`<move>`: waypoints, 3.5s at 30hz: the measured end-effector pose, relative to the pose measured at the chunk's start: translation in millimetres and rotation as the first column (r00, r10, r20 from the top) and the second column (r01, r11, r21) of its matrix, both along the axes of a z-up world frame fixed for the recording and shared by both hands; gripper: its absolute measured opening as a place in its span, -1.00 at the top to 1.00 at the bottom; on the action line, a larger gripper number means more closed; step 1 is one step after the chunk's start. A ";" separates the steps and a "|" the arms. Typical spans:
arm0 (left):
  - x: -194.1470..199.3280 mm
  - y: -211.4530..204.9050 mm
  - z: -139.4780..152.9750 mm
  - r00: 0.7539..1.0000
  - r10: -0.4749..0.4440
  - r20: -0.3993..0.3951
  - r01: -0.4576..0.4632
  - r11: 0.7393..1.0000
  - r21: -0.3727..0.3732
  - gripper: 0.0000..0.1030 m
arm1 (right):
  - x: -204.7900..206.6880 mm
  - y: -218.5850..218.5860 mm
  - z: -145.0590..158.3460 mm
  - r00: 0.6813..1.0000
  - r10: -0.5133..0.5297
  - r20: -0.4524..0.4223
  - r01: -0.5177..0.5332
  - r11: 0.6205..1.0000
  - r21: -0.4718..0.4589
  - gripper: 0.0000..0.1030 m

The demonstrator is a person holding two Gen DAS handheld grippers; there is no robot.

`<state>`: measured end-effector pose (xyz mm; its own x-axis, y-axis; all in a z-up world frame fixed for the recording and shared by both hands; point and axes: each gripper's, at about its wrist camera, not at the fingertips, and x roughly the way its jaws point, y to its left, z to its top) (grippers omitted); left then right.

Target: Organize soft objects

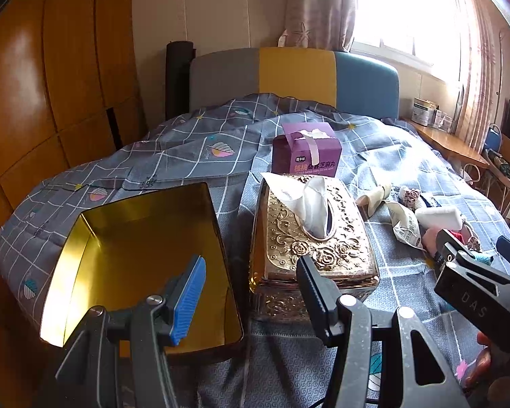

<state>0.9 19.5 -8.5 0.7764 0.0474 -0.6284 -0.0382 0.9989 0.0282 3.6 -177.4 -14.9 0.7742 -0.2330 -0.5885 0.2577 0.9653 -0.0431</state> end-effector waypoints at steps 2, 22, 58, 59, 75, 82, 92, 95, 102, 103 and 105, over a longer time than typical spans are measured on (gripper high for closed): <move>-0.9 1.0 -0.1 1.000 0.000 0.001 0.000 1.000 -0.004 -0.09 | -0.4 1.0 0.5 1.000 0.004 0.003 -0.004 1.000 -0.002 -1.00; -3.8 4.6 1.5 1.000 -0.013 0.005 0.013 1.000 -0.024 -0.10 | -1.3 2.3 0.5 1.000 0.025 0.011 -0.025 1.000 0.004 -1.00; -7.8 -3.5 4.7 0.996 -0.084 0.004 0.084 0.995 -0.045 -0.11 | 0.7 -10.4 -11.1 1.000 0.017 -0.026 -0.017 1.000 0.020 -1.00; -8.5 -4.5 6.6 0.995 -0.101 0.008 0.101 0.993 -0.053 -0.11 | 0.7 -12.0 -11.3 0.999 0.018 -0.028 -0.018 1.000 0.025 -1.00; -6.0 -90.3 25.7 0.862 -0.507 0.021 0.506 0.862 0.033 -0.34 | -9.6 -150.2 -7.6 0.985 -0.125 -0.115 0.145 0.972 0.186 -1.00; 8.7 -152.4 12.6 0.763 -0.643 -0.063 0.645 0.764 0.008 -0.42 | -34.3 -220.9 -7.6 0.955 -0.263 -0.136 0.292 0.914 0.283 -1.00; 20.1 -246.3 -33.3 0.552 -0.805 -0.217 0.815 0.576 -0.063 -0.42 | -43.4 -251.6 -10.4 0.940 -0.315 -0.133 0.341 0.883 0.321 -1.00; 21.6 -273.9 -43.0 0.527 -0.818 -0.231 0.836 0.548 -0.032 -0.42 | -44.1 -259.9 -11.8 0.935 -0.327 -0.139 0.355 0.876 0.326 -1.00; 31.6 -335.4 -67.6 0.504 -0.812 -0.295 0.862 0.495 0.108 -0.39 | -45.0 -277.2 -20.1 0.922 -0.349 -0.167 0.386 0.858 0.338 -1.00; 34.8 -339.7 -74.3 0.490 -0.814 -0.310 0.868 0.487 0.094 -0.31 | -45.0 -279.6 -20.9 0.920 -0.353 -0.170 0.391 0.855 0.340 -1.00; 39.0 -342.3 -84.0 0.497 -0.801 -0.334 0.864 0.493 0.103 0.28 | -43.8 -283.9 -23.5 0.905 -0.381 -0.191 0.424 0.850 0.312 -1.00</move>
<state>39.9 -322.8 -92.6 0.3755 -0.3853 -0.8429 0.8464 0.5132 0.1425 -40.2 -461.3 -38.4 0.5763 -0.2789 -0.7682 0.6402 0.7383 0.2123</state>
